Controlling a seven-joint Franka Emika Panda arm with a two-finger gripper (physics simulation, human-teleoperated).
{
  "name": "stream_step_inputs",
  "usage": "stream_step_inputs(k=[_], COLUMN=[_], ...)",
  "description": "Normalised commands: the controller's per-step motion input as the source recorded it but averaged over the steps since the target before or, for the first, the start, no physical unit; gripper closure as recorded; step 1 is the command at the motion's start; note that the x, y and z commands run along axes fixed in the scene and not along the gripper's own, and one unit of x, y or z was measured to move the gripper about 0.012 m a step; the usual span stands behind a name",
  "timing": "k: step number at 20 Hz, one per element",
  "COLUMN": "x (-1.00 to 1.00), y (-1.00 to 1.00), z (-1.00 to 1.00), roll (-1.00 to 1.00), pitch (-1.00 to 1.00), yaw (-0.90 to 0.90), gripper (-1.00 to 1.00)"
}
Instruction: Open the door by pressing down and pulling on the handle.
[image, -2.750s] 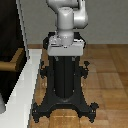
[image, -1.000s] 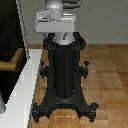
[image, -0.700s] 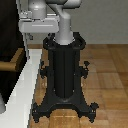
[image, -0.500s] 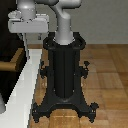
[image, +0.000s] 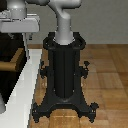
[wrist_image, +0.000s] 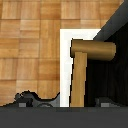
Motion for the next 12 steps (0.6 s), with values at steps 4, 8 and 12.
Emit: stream_step_inputs(k=[4, 8, 12], x=[0.25, 0.00, 0.00], y=[0.00, 0.00, 0.00], z=[0.00, 0.00, 0.00], roll=[0.00, 0.00, -0.04], pitch=[0.00, 0.00, 0.00], yaw=[0.00, 0.00, 0.00], gripper=[-1.00, -1.00, -1.00])
